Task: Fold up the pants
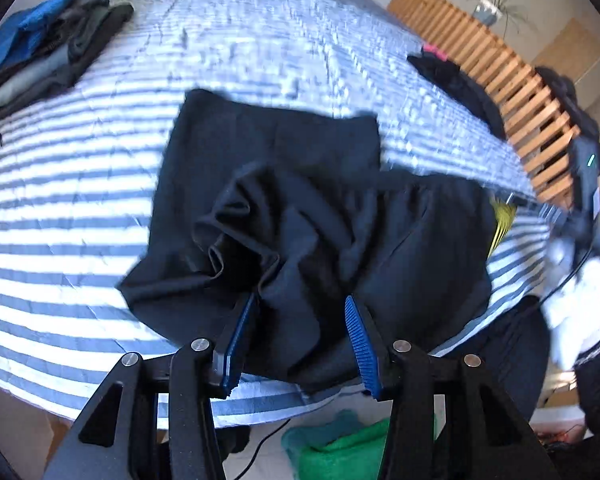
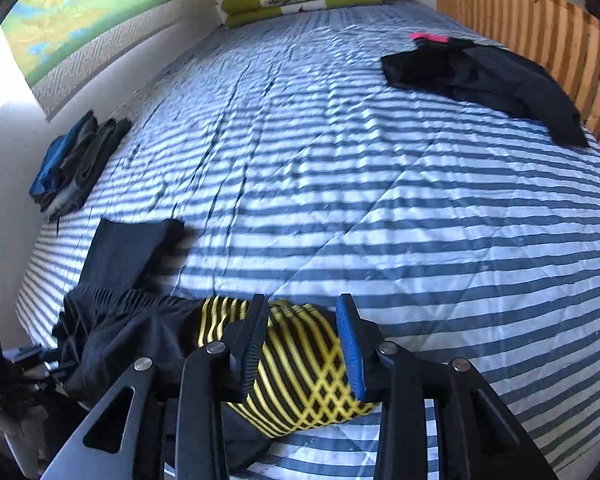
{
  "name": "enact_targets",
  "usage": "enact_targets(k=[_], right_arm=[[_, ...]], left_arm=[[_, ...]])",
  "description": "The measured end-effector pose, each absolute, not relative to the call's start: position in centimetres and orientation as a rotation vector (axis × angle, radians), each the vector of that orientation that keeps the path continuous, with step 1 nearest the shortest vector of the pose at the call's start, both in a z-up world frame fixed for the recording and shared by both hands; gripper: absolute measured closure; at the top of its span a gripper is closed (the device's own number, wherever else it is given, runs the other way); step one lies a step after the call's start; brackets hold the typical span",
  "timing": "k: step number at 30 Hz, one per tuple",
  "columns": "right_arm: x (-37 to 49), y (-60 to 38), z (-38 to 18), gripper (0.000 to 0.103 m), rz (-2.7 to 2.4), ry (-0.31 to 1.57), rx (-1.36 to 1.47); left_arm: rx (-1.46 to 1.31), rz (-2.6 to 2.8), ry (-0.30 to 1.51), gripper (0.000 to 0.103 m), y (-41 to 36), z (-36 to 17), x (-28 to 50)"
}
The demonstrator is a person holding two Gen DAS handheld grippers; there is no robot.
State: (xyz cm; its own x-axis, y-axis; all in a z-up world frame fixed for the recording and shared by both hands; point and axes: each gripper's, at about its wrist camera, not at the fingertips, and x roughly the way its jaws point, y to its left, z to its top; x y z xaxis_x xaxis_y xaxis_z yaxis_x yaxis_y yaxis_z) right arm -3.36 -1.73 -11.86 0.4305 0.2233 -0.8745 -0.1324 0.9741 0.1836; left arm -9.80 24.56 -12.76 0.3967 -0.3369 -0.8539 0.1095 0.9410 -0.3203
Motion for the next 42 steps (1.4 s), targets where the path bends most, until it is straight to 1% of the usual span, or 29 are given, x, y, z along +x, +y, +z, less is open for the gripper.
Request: enact_targets(k=[1, 3, 4, 7, 10, 11, 12, 13, 14, 15, 16, 17, 18, 19, 21, 23, 24, 25, 28, 32, 35, 37, 39, 42], right_arm=[[-4.0, -1.1, -12.2, 0.076, 0.232, 1.104, 0.052], [-5.2, -0.6, -12.8, 0.08, 0.254, 1.111, -0.004], [-5.9, -0.7, -13.1, 0.08, 0.264, 1.124, -0.016], [-7.3, -1.2, -13.8, 0.08, 0.302, 1.182, -0.038], [-8.4, -2.1, -13.2, 0.08, 0.334, 1.193, -0.027], [-8.6, -2.7, -12.6, 0.08, 0.341, 1.18, -0.002], [-8.7, -3.5, -11.8, 0.079, 0.335, 1.166, 0.031], [-8.6, -4.4, -11.1, 0.076, 0.326, 1.15, 0.068], [-8.4, -5.4, -10.3, 0.073, 0.311, 1.132, 0.105], [-7.9, -6.3, -9.7, 0.068, 0.285, 1.114, 0.128], [-7.3, -7.0, -9.4, 0.063, 0.24, 1.104, 0.127], [-6.6, -7.4, -9.4, 0.062, 0.212, 1.102, 0.122], [-5.8, -7.6, -9.7, 0.059, 0.203, 1.114, 0.12], [-4.8, -7.6, -10.5, 0.053, 0.209, 1.155, 0.119], [-3.4, -7.5, -12.8, 0.052, 0.219, 1.248, 0.133], [-3.1, -7.2, -14.2, 0.053, 0.23, 1.294, 0.161], [-3.1, -6.9, -14.4, 0.064, 0.256, 1.297, 0.172], [-3.1, -6.5, -14.3, 0.081, 0.274, 1.294, 0.173], [-3.1, -5.8, -12.8, 0.091, 0.245, 1.258, 0.149], [-2.1, -6.0, -8.1, 0.093, 0.169, 1.151, 0.144], [-1.9, -5.8, -5.0, 0.093, 0.092, 1.049, 0.131], [-2.0, -5.5, -4.5, 0.093, 0.039, 1.035, 0.125], [-2.0, -5.1, -5.2, 0.093, -0.008, 1.057, 0.097], [-2.4, -4.4, -7.0, 0.093, -0.091, 1.099, 0.042]], left_arm=[[-0.23, -0.276, 1.102, 0.051, 24.9, -11.9, -9.6], [-0.244, -0.246, 1.046, 0.031, 25.9, -10.4, -8.7], [-0.251, -0.221, 1.024, 0.029, 26.4, -10.0, -8.1], [-0.265, -0.187, 1.049, 0.028, 27.2, -10.6, -5.3], [-0.251, -0.19, 1.148, 0.029, 26.7, -13.3, -2.8], [-0.253, -0.193, 1.174, 0.03, 26.4, -14.2, -2.4], [-0.255, -0.204, 1.192, 0.039, 26.0, -14.8, -2.3], [-0.252, -0.216, 1.207, 0.046, 25.7, -15.4, -2.2], [-0.246, -0.22, 1.216, 0.058, 25.4, -15.8, -2.2], [-0.237, -0.213, 1.209, 0.064, 25.2, -16.2, -2.6], [-0.231, -0.208, 1.202, 0.067, 25.1, -16.2, -2.7], [-0.236, -0.211, 1.197, 0.075, 25.0, -16.1, -2.8], [-0.245, -0.212, 1.193, 0.081, 25.1, -16.0, -2.9], [-0.248, -0.205, 1.189, 0.082, 25.3, -15.9, -3.0], [-0.242, -0.192, 1.177, 0.088, 25.3, -15.7, -3.3], [-0.249, -0.178, 1.161, 0.092, 25.4, -15.1, -3.7], [-0.256, -0.175, 1.152, 0.093, 25.4, -14.6, -3.8], [-0.258, -0.172, 1.138, 0.094, 25.5, -13.9, -4.0], [-0.26, -0.18, 1.064, 0.095, 25.6, -10.4, -4.0], [-0.195, -0.216, 0.9, 0.096, 25.1, -4.4, -3.6], [-0.174, -0.26, 0.809, 0.096, 25.1, -1.8, -4.3], [-0.138, -0.287, 0.776, 0.096, 24.6, -1.4, -4.9], [-0.102, -0.317, 0.755, 0.096, 23.9, -2.2, -5.0], [-0.145, -0.355, 0.773, 0.096, 23.4, -5.4, -4.2]])
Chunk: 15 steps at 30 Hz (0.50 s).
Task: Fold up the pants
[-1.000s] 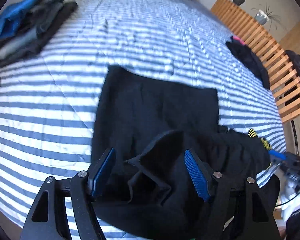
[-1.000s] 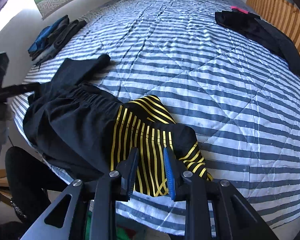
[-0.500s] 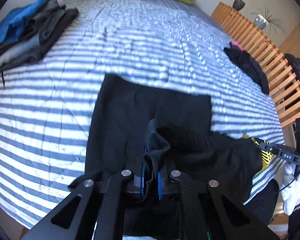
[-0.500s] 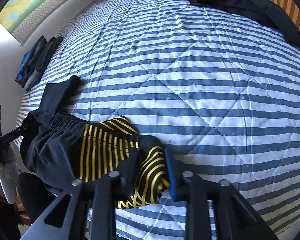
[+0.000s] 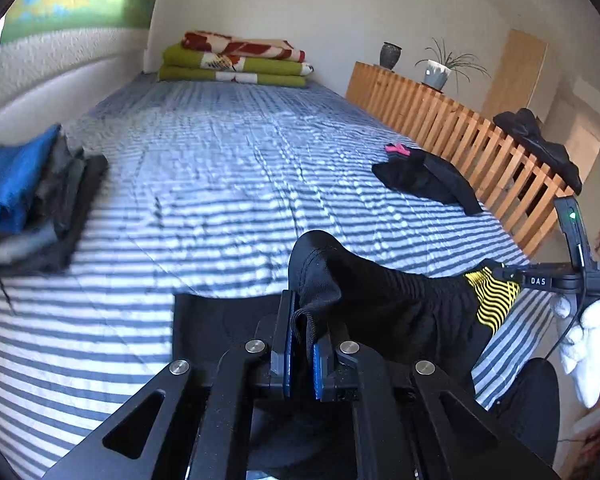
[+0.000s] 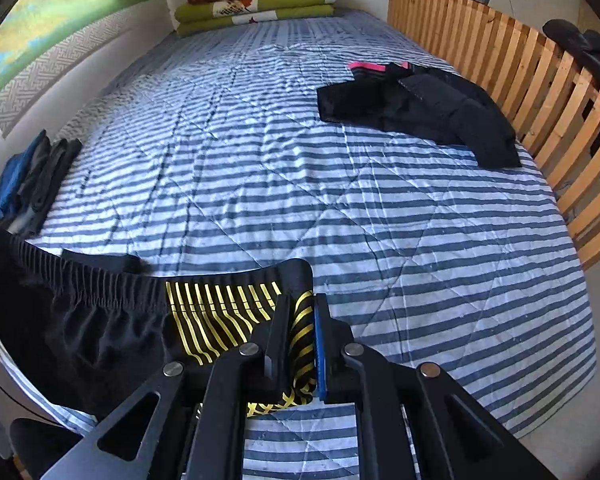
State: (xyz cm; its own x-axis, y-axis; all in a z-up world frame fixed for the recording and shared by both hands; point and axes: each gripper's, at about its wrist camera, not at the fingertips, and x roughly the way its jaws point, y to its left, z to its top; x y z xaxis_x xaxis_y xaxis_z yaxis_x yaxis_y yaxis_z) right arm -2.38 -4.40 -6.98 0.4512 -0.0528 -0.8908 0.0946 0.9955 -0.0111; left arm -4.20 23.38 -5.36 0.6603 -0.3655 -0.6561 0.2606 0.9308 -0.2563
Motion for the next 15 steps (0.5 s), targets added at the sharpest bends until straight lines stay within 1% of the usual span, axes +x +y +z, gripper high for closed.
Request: enact_targets(k=[3, 6, 15], right_arm=[[-2.7, -4.7, -9.0, 0.093, -0.16, 1.146, 0.081], [-3.1, -4.7, -10.9, 0.093, -0.224, 1.192, 0.086], [-2.7, -3.8, -12.2, 0.093, -0.207, 1.215, 0.061]], left_arm=[[-0.336, -0.414, 0.828, 0.097, 24.5, -10.5, -3.0], [-0.33, -0.39, 0.946, 0.098, 24.6, -14.4, -1.8], [-0.329, -0.357, 0.903, 0.097, 26.1, -14.5, -2.4]])
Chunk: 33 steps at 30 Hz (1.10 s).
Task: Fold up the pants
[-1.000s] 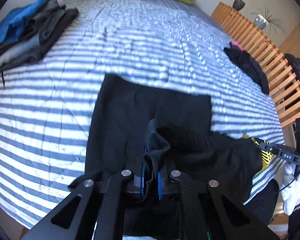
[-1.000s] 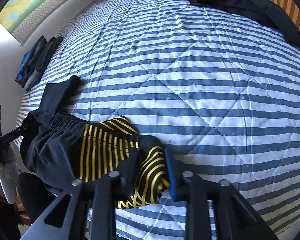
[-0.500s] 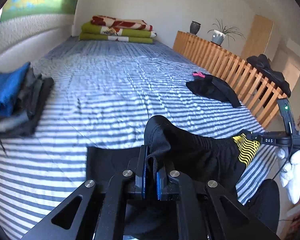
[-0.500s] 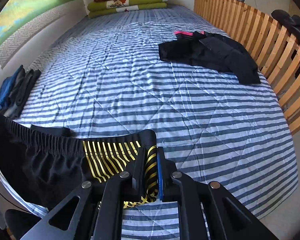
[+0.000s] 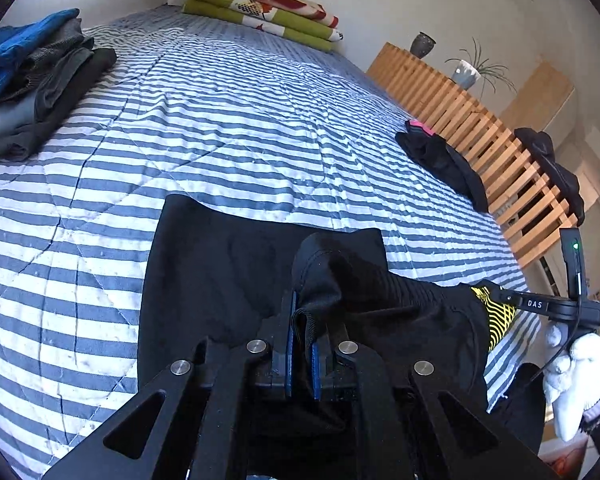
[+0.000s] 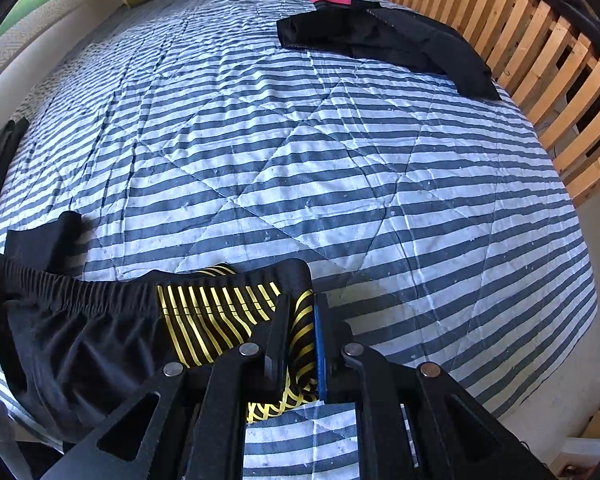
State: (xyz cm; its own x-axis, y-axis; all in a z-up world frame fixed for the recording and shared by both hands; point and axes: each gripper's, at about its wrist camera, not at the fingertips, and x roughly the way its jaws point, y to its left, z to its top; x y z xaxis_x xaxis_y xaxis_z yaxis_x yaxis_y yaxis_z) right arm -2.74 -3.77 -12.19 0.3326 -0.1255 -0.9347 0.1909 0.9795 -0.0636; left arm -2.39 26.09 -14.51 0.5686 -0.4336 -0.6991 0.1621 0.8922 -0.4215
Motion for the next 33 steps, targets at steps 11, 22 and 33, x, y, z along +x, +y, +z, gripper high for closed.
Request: enact_targets(k=[11, 22, 33], right_arm=[[0.3, -2.7, -10.2, 0.093, -0.12, 1.142, 0.038], [-3.8, -4.5, -11.3, 0.094, 0.008, 1.083, 0.044], [-9.0, -5.5, -12.9, 0.094, 0.101, 1.09, -0.05]], left_arm=[[-0.26, -0.284, 0.887, 0.097, 27.7, -11.5, -1.8], [-0.169, -0.28, 0.932, 0.097, 26.1, -13.7, -10.7], [-0.15, -0.3, 1.005, 0.074, 26.2, -12.9, -16.4]])
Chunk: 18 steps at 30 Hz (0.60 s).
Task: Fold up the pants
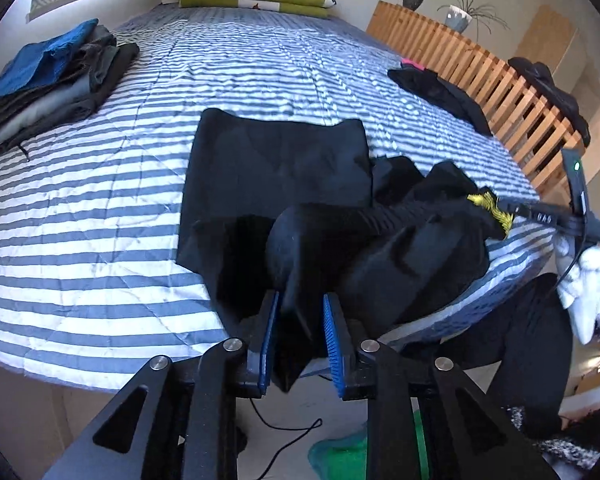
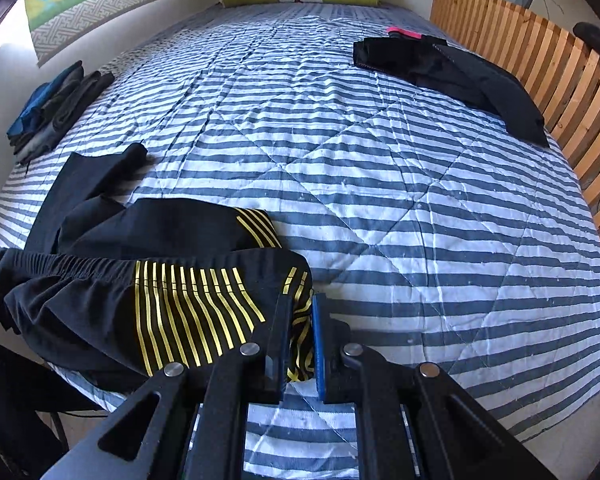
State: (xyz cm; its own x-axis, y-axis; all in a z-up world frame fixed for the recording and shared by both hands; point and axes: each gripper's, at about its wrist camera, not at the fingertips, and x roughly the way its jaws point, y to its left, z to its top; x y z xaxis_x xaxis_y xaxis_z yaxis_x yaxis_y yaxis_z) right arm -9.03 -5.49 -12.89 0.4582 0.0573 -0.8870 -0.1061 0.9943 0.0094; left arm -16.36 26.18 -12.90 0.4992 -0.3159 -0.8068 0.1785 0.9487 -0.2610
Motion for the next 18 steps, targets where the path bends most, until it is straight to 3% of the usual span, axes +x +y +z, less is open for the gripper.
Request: enact_targets(k=[3, 12, 18], right_arm=[[-9.4, -6.0, -13.0, 0.094, 0.115, 1.085, -0.04], [-9.9, -6.7, -13.2, 0.094, 0.158, 1.094, -0.016], [-9.6, -7.0, -13.4, 0.094, 0.168, 1.112, 0.012]], left_arm=[[-0.219, -0.281, 1.01, 0.052, 27.7, -12.0, -15.2], [-0.339, -0.184, 1.082, 0.054, 30.4, -12.6, -8.5], [-0.259, -0.25, 1.044, 0.052, 28.5, -9.3, -7.7]])
